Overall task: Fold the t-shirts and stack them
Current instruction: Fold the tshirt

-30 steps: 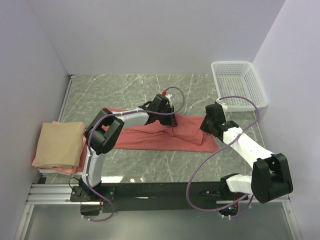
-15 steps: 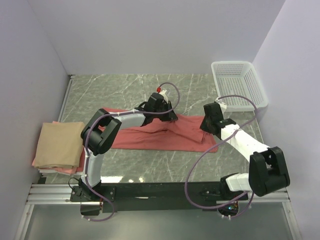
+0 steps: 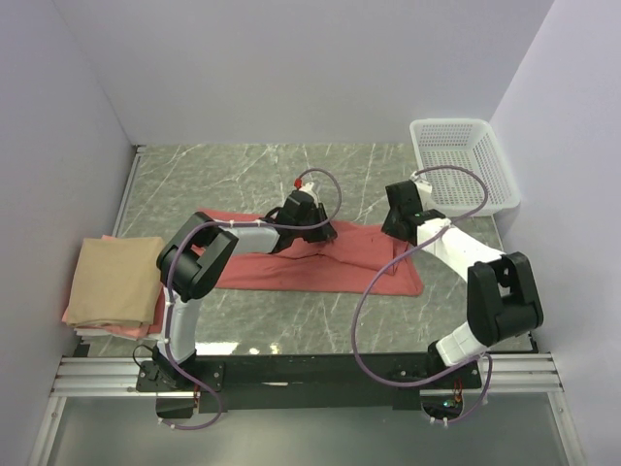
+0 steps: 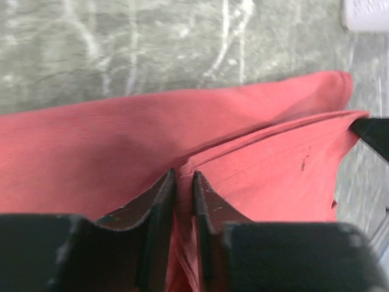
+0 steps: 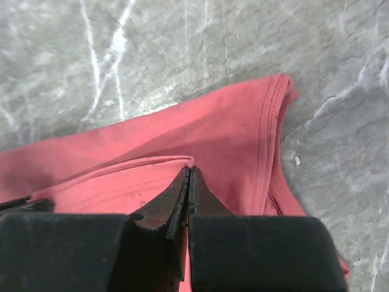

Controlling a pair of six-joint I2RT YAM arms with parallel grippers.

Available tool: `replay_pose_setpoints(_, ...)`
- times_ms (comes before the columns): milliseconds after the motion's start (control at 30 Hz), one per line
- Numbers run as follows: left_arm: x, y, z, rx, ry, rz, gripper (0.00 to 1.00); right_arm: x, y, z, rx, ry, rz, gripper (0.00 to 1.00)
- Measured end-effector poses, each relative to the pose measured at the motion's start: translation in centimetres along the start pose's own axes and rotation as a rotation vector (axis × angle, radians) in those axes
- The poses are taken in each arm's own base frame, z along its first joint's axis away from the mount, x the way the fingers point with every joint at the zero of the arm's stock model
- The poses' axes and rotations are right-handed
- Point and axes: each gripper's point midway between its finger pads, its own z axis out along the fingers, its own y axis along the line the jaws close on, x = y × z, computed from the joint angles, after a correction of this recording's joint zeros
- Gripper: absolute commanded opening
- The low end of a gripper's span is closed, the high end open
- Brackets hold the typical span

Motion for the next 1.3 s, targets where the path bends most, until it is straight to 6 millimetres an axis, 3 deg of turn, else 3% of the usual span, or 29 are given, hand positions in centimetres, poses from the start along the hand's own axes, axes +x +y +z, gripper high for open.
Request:
replay_pose_setpoints(167,-0.8,0.9,0.0,-0.05,-0.046,-0.003,0.39,0.8,-0.2,1.3,0.031,0.03,-0.018,0.01)
replay_pose_setpoints(267,-1.6,1.0,-0.3,-0.072,-0.076,0.006,0.5,0.7,-0.1,1.7,0.036,0.032,-0.023,0.1)
replay_pose_setpoints(400,-3.3,0.9,-1.6,-0.099,-0.127,0.019,0.55,0.0,0.1,1.6,0.039,0.027,-0.028,0.56)
replay_pose_setpoints(533,-5.4,0.2,-3.9,-0.119,-0.179,0.03,0.5,-0.9,0.4,0.8,0.034,0.014,-0.033,0.63)
replay_pose_setpoints(633,-6.5,-1.0,-5.4,-0.116,-0.208,0.043,0.31,-1.6,0.5,-0.9,0.011,-0.001,-0.024,0.58)
replay_pose_setpoints(667,-6.5,-1.3,-5.7,-0.115,-0.211,0.049,0.19,-2.0,0.8,-1.6,-0.01,-0.012,-0.014,0.55)
replay_pose_setpoints(800,-4.2,-2.4,-5.5,-0.112,-0.163,0.089,0.01,-1.8,2.1,-3.7,-0.101,-0.036,0.019,0.49)
replay_pose_setpoints(967,-1.1,-2.8,-4.6,-0.117,-0.093,0.116,0.01,2.5,2.7,-3.0,-0.154,0.057,0.017,0.47)
replay_pose_setpoints(1133,2.1,-0.5,-3.6,-0.175,-0.022,0.118,0.01,6.8,1.5,-1.2,-0.128,0.171,0.015,0.45)
replay_pose_setpoints(1300,5.0,1.5,-3.4,-0.227,0.023,0.087,0.01,8.3,0.8,-0.9,-0.116,0.204,0.022,0.45)
